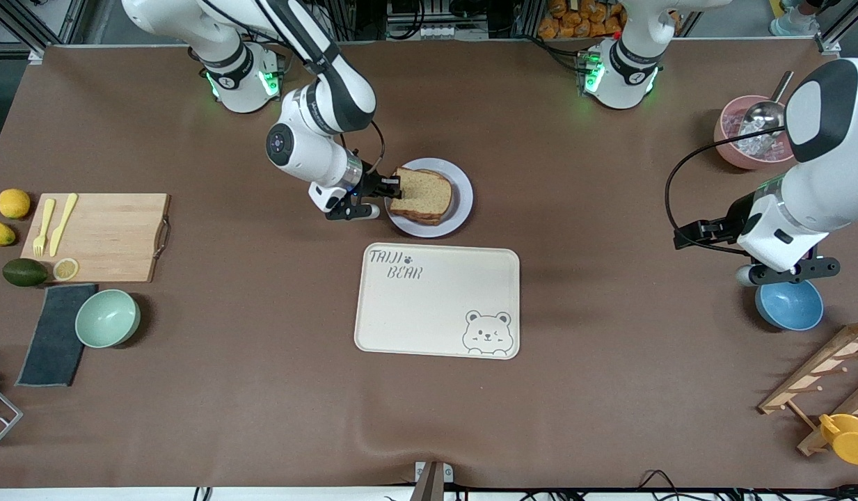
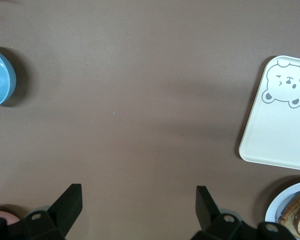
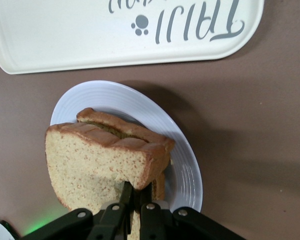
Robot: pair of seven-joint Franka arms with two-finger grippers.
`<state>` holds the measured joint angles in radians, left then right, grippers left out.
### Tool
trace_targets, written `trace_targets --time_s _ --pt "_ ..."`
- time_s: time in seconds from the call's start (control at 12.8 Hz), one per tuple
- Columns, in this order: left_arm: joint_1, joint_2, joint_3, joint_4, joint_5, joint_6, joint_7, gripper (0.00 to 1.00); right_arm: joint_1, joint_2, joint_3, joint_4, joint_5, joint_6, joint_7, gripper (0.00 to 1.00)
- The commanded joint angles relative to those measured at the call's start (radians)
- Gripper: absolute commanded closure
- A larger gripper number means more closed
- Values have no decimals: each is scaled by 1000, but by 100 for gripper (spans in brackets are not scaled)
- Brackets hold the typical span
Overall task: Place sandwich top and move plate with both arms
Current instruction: 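Lower the bread slice onto the egg toast and open the right gripper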
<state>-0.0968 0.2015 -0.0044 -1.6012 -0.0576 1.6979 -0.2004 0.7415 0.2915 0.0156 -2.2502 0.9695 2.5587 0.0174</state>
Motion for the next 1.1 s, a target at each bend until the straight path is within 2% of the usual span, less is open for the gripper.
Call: trace_targets --time_s 0.0,0.16,0.31,0.39,0.47,0.55,0.71,1.02 --pt "2 -1 1 -6 -15 11 12 0 44 -3 -8 -11 61 37 3 100" --pt "0 -1 1 -6 -15 11 12 0 56 12 -8 -8 66 52 3 100" --pt "6 -2 0 -6 -15 11 12 0 53 15 -8 -8 66 51 3 89" --pt "2 -1 1 -8 -15 11 12 0 50 15 -8 -9 66 49 3 73" --pt "-1 -1 1 -8 -15 12 10 0 49 15 -9 -9 66 48 3 69" --pt "-1 2 1 -8 -15 12 10 0 44 14 -11 -8 66 42 3 51" --pt "-1 6 0 -6 -15 12 10 0 42 11 -11 -3 66 41 4 29" --pt "0 4 0 -6 -15 16 10 0 29 0 -17 4 66 37 30 28"
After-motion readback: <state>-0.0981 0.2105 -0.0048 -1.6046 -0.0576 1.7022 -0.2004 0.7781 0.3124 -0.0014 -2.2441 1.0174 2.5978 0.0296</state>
